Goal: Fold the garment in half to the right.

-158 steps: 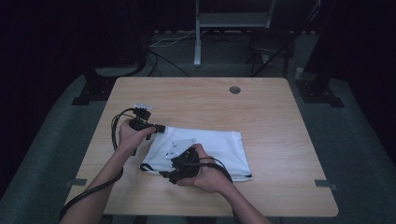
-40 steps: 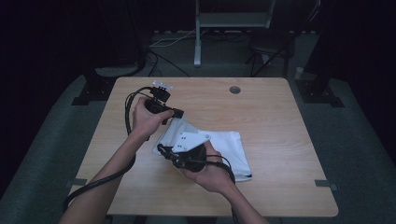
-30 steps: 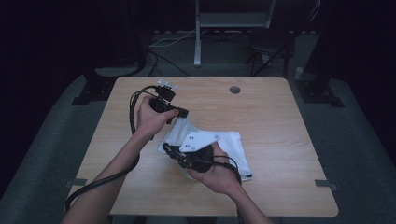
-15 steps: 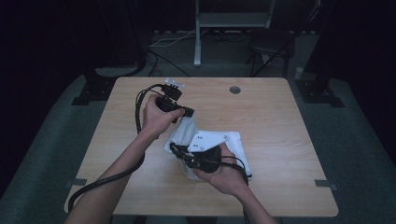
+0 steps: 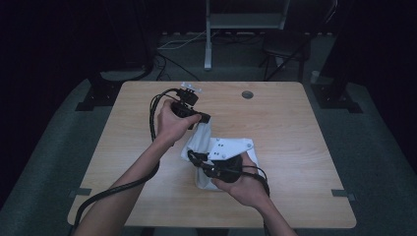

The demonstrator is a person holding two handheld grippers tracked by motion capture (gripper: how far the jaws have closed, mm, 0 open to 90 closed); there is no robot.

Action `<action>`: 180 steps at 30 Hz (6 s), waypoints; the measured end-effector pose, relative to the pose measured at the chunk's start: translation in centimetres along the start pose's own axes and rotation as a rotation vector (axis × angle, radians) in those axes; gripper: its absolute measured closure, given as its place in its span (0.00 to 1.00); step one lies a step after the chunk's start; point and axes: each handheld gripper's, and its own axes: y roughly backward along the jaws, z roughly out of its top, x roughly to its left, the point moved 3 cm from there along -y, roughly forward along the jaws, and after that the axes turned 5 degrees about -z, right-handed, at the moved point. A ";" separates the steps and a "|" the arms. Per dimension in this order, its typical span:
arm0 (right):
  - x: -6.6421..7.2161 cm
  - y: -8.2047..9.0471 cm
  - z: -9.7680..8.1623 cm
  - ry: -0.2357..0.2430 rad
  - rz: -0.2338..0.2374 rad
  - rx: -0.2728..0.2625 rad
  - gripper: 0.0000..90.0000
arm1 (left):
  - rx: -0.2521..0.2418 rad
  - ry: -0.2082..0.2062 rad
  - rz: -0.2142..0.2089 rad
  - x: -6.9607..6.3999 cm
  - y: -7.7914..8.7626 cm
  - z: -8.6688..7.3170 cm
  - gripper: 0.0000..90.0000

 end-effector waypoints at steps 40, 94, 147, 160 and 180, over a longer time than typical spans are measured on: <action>-1.3 2.8 -2.0 -0.046 -0.034 -0.017 0.90 | -0.016 -0.002 -0.024 -1.8 -2.0 1.0 0.95; -2.4 5.4 -4.6 -0.100 -0.079 -0.025 0.90 | -0.001 -0.030 -0.014 -3.7 -4.0 2.0 0.95; -3.1 7.1 -7.9 -0.147 -0.101 0.026 0.90 | 0.036 -0.038 -0.017 -5.4 -8.1 1.1 0.95; -3.2 7.3 -8.9 -0.158 -0.101 0.043 0.90 | 0.043 -0.040 -0.019 -5.5 -9.1 0.8 0.95; -3.4 7.5 -10.5 -0.184 -0.105 0.074 0.89 | 0.048 -0.031 -0.024 -5.7 -10.9 0.3 0.95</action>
